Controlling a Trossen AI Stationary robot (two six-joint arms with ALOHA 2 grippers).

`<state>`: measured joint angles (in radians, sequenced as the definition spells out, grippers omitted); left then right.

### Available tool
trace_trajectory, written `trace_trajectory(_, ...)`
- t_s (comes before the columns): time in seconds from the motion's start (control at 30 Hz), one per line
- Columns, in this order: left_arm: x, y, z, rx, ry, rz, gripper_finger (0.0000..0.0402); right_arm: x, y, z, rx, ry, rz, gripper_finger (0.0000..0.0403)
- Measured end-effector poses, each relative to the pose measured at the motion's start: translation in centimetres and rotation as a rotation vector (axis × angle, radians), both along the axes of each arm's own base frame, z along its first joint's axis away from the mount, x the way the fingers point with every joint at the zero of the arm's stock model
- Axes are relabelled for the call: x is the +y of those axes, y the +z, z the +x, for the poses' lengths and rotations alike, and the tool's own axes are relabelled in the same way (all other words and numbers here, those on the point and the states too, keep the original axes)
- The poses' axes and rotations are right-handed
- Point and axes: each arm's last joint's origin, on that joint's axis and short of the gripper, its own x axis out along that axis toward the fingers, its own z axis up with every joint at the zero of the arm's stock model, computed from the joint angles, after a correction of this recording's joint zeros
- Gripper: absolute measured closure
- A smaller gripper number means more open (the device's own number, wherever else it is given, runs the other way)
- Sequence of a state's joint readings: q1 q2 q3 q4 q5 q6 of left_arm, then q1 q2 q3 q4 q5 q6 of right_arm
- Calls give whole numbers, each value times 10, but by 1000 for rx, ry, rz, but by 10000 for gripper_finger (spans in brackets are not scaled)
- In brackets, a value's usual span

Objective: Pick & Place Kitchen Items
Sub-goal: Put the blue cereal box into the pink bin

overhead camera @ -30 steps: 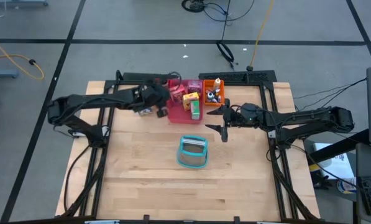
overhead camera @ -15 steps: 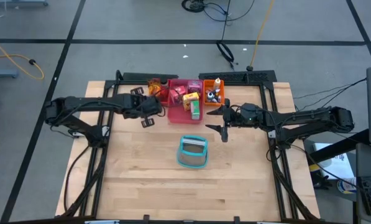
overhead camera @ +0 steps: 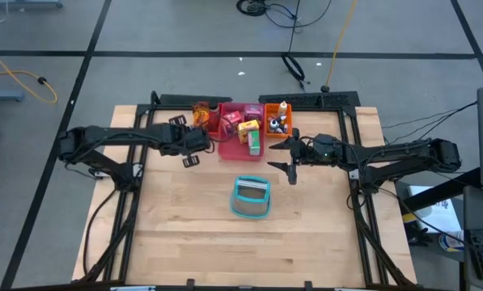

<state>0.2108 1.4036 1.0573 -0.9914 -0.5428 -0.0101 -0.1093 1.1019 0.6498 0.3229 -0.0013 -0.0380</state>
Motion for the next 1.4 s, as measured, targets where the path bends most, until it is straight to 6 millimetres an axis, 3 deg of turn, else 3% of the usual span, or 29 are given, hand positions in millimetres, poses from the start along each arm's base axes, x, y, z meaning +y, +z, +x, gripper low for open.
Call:
trace_trajectory(0.3,0,-30,-14,101,42,92,266,0,0,0,0,1,-7,149)
trace_trajectory(0.83,1,-44,-18,109,44,158,267,0,0,0,0,2,-8,149)
trace_trajectory(0.93,1,-44,-18,112,47,169,297,0,0,0,0,2,-8,149)
trace_trajectory(1.07,1,-44,-18,112,51,174,384,0,0,0,0,2,-7,149)
trace_trajectory(1.4,0,-44,-18,113,41,170,401,0,0,0,1,2,-7,149)
